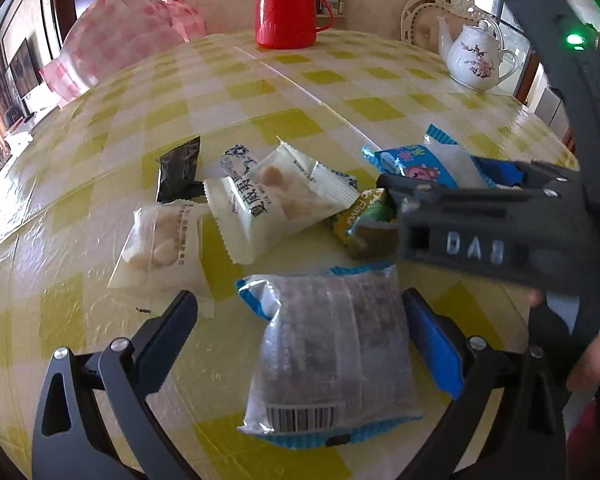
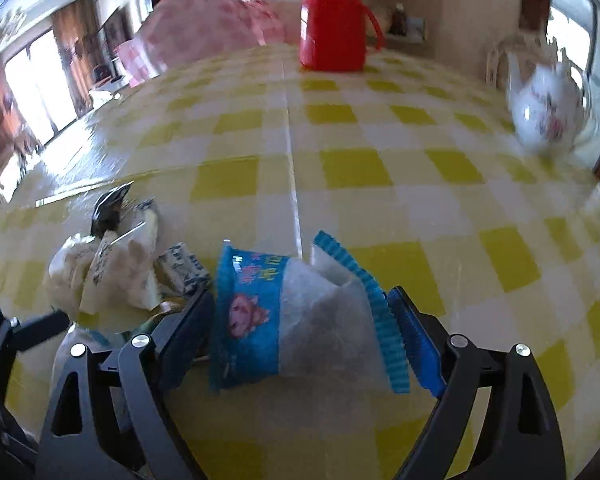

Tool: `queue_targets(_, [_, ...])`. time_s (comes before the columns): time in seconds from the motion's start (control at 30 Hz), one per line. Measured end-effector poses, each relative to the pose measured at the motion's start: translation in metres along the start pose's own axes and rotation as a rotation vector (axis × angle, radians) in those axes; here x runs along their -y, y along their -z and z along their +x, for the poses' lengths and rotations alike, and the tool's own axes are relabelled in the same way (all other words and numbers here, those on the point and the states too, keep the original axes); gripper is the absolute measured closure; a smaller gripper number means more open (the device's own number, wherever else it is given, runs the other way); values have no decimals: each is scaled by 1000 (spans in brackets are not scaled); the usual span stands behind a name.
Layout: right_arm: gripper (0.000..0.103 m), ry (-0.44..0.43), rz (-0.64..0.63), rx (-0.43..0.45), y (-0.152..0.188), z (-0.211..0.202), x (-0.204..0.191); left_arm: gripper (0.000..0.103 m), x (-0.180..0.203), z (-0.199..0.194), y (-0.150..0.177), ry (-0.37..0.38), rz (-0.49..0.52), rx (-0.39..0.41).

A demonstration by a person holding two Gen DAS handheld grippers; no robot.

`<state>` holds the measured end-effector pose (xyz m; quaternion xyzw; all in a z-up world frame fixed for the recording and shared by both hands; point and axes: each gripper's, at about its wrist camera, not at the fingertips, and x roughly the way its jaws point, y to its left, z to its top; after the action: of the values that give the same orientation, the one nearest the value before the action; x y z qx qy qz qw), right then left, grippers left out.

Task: Organize snacks
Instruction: 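Grasp the blue pig-print snack bag with the right tool while the left tool approaches the clear bag, then close the left tool on the clear blue-edged snack bag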

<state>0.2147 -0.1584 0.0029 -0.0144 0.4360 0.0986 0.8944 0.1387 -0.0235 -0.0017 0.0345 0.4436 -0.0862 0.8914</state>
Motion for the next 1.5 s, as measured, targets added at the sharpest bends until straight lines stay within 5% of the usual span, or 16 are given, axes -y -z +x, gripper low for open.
queue_targets(0.17, [18, 56, -51, -33, 3, 6, -4, 2, 5, -8, 2, 4, 22, 42])
queue_targets(0.37, [41, 22, -55, -2, 11, -7, 4, 2, 16, -10, 4, 38, 85, 50])
queue_targets(0.63, [43, 35, 139, 62, 48, -63, 57, 2, 21, -5, 8, 155, 68, -37])
queue_targets(0.87, [43, 4, 249, 154, 76, -116, 83, 2, 41, -1, 13, 78, 152, -59])
queue_targets(1.2, [43, -9, 250, 142, 77, -116, 76, 2, 43, 1, 11, 44, 125, -64])
queue_targets(1.27, [43, -6, 242, 139, 77, -115, 74, 14, 44, -6, 14, 48, 125, -46])
queue_targets(1.33, [43, -3, 238, 136, 77, -113, 73, 37, 48, -13, 19, 55, 131, -29])
queue_targets(1.5, [43, 0, 225, 130, 78, -109, 68, 39, 52, -20, 28, 48, 116, -15])
